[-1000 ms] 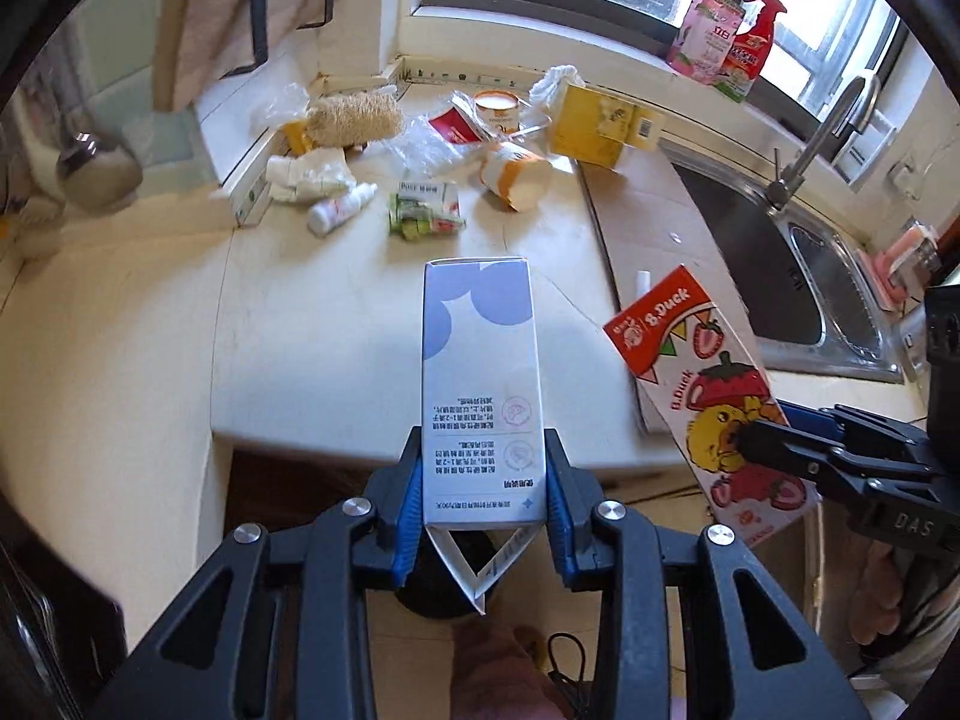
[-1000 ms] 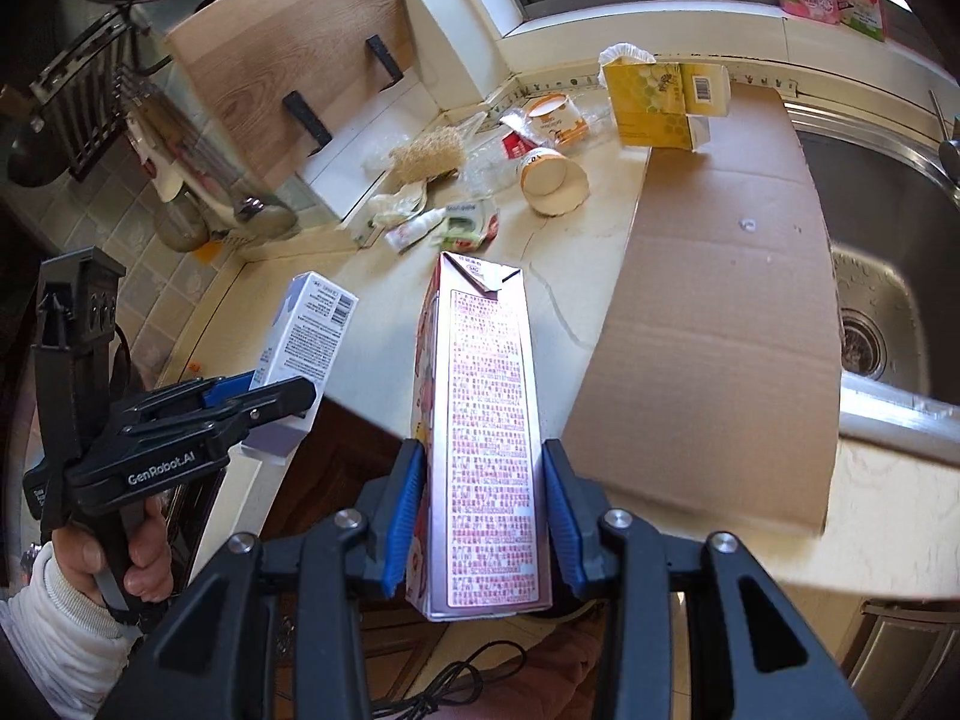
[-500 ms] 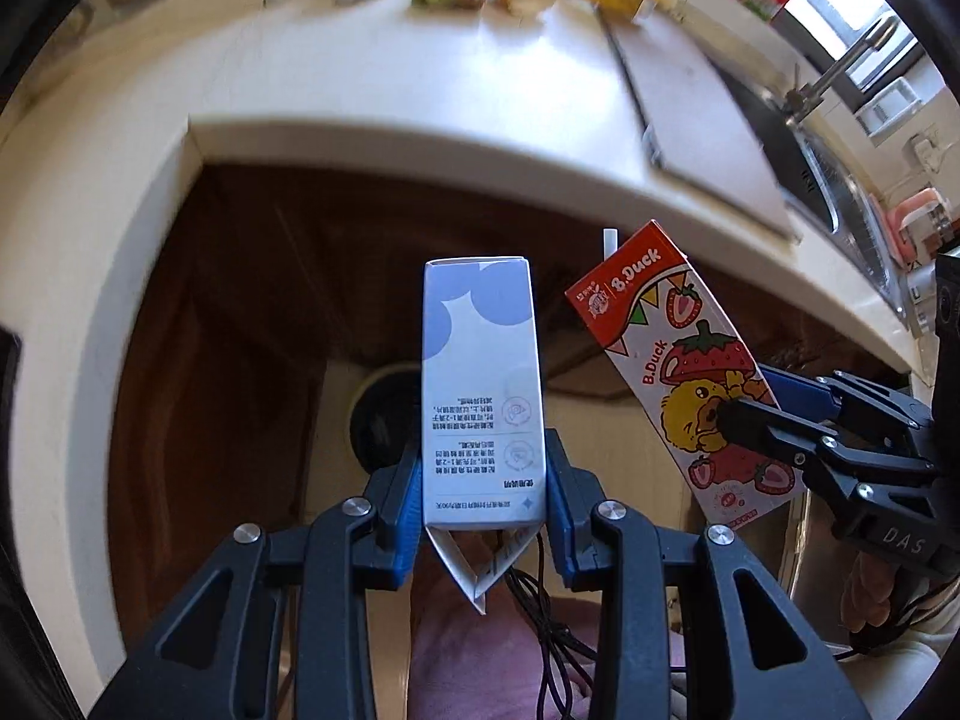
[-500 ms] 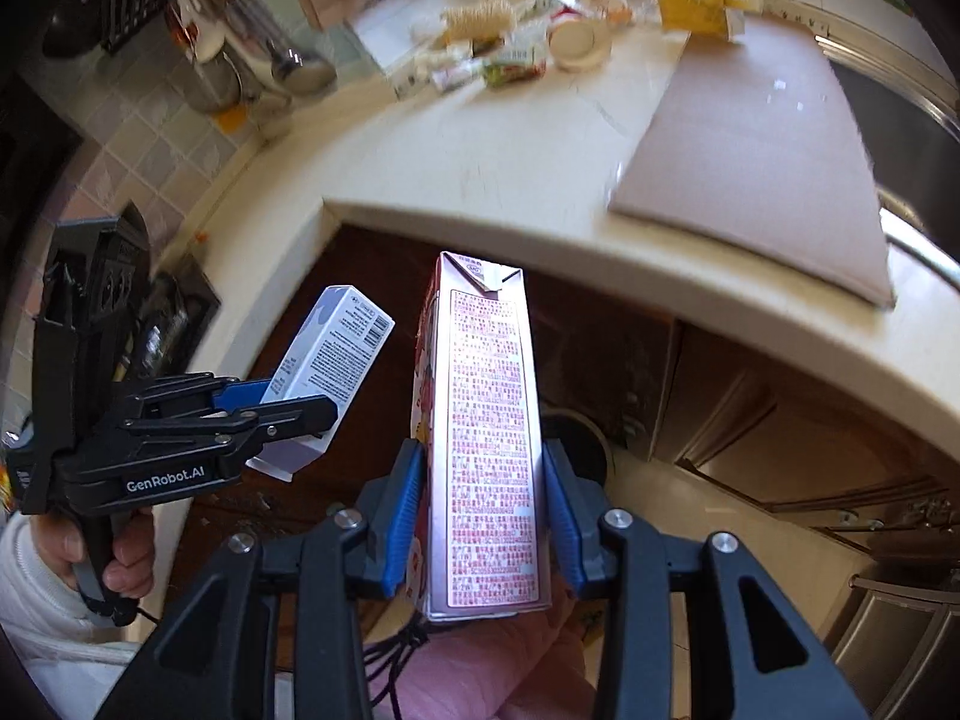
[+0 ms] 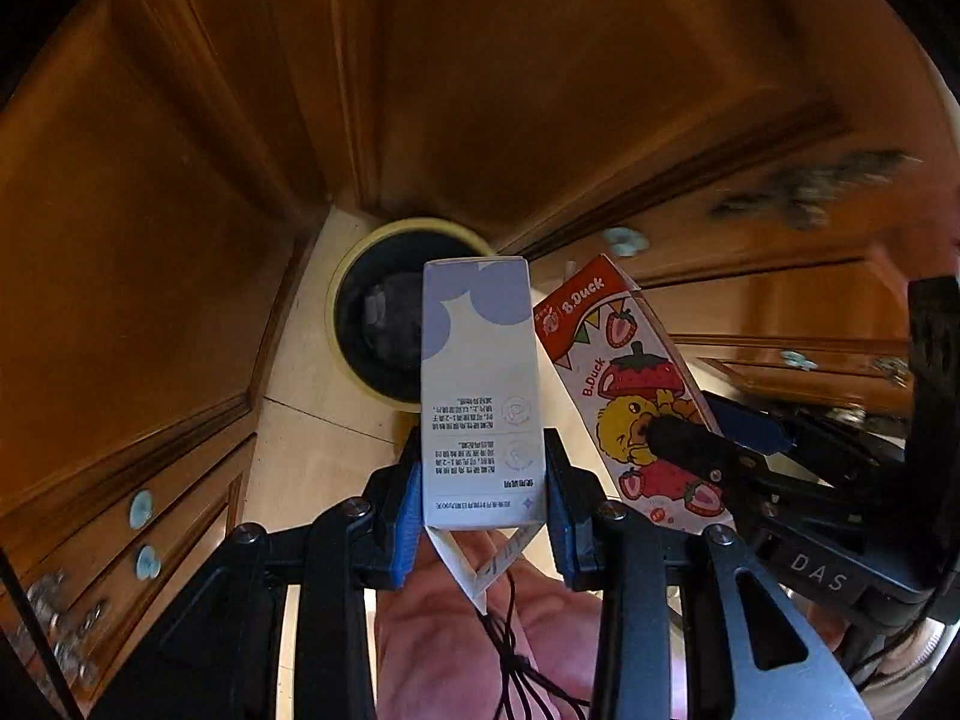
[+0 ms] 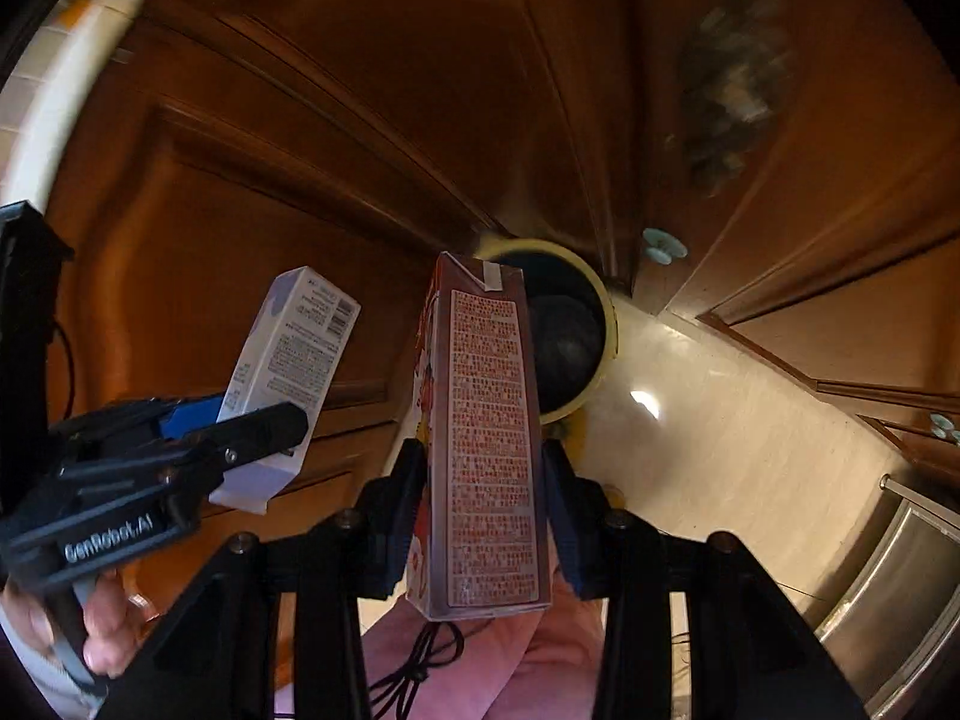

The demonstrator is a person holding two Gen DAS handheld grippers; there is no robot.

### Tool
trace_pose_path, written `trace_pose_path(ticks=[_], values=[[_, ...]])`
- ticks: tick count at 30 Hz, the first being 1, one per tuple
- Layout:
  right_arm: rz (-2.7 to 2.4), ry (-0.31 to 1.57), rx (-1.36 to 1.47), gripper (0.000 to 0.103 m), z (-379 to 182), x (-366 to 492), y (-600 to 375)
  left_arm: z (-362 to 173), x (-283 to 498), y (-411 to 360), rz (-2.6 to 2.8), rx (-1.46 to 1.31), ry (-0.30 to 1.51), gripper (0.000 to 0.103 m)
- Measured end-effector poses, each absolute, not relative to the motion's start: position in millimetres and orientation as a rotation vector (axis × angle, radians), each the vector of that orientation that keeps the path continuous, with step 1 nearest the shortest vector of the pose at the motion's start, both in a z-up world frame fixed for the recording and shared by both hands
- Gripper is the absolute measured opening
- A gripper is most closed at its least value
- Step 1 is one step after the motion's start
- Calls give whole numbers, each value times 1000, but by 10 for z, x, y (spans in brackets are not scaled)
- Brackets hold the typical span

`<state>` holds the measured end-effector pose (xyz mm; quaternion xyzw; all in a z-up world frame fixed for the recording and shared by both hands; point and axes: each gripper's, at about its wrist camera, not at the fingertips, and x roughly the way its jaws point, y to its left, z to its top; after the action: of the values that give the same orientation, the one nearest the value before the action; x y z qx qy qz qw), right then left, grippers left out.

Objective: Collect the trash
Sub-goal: 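Carry both cartons down over the floor bin with both tools, then open both tools to drop the cartons into the bin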

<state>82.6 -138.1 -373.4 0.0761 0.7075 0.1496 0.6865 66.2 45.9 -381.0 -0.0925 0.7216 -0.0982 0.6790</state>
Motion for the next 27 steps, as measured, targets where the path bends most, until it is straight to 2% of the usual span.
trace_pose_path(ticks=[7, 10, 12, 14, 15, 17, 18, 27], values=[[305, 1657, 78, 40, -4308, 1190, -1037, -4459, 913, 504, -185, -244, 1701, 34], [281, 1674, 35, 41, -4445, 1352, -915, -4610, 1028, 556, -164, -238, 1708, 37], [256, 1691, 29, 41, -4532, 1459, -896, -4665, 1101, 585, -144, -236, 1716, 47], [234, 1689, 43, 43, -4557, 1501, -930, -4717, 1113, 659, -114, -228, 1718, 71], [225, 1684, 61, 45, -4554, 1529, -955, -4715, 1123, 690, -102, -224, 1714, 77], [227, 1683, 75, 60, -4535, 1532, -985, -4697, 1129, 726, -95, -221, 1708, 78], [230, 1681, 79, 61, -4521, 1526, -996, -4679, 1136, 756, -96, -218, 1708, 78], [262, 1662, 91, 62, -4292, 1381, -1057, -4347, 1048, 707, -80, -106, 1674, 78]])
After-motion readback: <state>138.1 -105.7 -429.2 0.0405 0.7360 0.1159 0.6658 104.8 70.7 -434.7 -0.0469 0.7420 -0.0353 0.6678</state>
